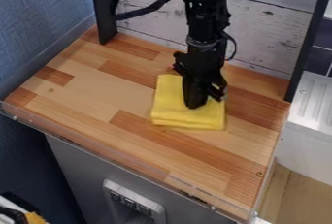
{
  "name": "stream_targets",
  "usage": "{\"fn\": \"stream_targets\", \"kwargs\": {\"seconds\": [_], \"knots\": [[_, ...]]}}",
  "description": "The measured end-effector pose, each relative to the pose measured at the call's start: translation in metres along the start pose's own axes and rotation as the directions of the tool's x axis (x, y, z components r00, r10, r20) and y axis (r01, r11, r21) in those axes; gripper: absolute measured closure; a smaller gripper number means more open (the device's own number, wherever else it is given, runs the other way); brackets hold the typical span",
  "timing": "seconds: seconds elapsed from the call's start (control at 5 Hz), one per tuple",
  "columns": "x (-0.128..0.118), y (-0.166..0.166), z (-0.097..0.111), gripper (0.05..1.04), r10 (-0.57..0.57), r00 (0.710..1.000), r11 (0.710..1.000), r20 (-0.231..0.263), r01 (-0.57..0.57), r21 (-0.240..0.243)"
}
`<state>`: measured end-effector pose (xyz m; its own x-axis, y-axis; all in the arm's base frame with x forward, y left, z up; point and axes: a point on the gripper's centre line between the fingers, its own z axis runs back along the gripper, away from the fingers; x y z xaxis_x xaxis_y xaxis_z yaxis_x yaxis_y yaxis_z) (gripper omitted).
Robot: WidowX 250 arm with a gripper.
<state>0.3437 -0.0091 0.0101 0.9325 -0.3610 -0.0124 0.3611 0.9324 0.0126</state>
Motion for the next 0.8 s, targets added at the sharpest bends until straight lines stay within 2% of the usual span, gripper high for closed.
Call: {"fn": "stream_targets", "kwargs": {"seconds": [0.4, 0.6, 0.8], "knots": [[0.004, 0.015, 0.001, 0.982, 0.194, 0.981, 0.981, -0.014, -0.194, 0.018], [-0.002, 0.02, 0.003, 0.82, 0.272, 0.961, 0.962, -0.05, -0.272, 0.016], [-0.005, 0.028, 0.011, 0.572, 0.329, 0.943, 0.944, -0.057, -0.329, 0.005]]}}
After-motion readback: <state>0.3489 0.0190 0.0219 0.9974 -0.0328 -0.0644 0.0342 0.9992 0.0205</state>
